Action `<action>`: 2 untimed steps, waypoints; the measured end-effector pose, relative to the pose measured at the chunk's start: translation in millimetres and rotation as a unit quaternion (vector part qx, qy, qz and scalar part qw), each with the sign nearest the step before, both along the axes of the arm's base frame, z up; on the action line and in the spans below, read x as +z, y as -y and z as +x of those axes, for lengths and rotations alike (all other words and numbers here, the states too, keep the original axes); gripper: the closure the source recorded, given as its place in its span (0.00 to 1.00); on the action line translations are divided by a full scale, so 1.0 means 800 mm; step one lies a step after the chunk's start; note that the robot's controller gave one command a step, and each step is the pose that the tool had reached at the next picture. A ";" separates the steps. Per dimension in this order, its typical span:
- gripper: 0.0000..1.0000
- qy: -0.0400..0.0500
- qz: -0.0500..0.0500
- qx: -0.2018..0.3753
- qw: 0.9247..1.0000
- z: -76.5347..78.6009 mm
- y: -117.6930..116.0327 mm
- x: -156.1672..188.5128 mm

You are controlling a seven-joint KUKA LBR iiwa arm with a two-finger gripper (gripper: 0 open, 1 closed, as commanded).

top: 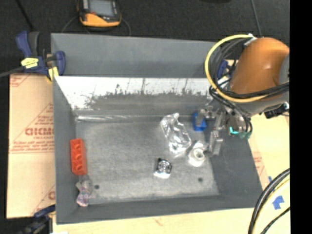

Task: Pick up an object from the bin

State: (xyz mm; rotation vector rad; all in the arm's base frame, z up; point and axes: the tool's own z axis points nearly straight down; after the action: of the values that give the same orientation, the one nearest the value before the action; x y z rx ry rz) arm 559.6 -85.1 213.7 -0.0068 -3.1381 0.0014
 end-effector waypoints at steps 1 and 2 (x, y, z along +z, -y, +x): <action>0.00 0.010 -0.001 0.138 0.990 0.010 0.032 -0.153; 0.00 0.019 -0.004 0.137 0.990 0.001 0.026 -0.168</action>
Offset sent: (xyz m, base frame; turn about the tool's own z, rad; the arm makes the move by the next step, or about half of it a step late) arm 0.0031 -0.0247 -0.1277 -0.2768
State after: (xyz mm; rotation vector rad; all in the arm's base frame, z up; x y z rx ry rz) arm 560.2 -105.7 79.4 0.4272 -3.1480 0.0134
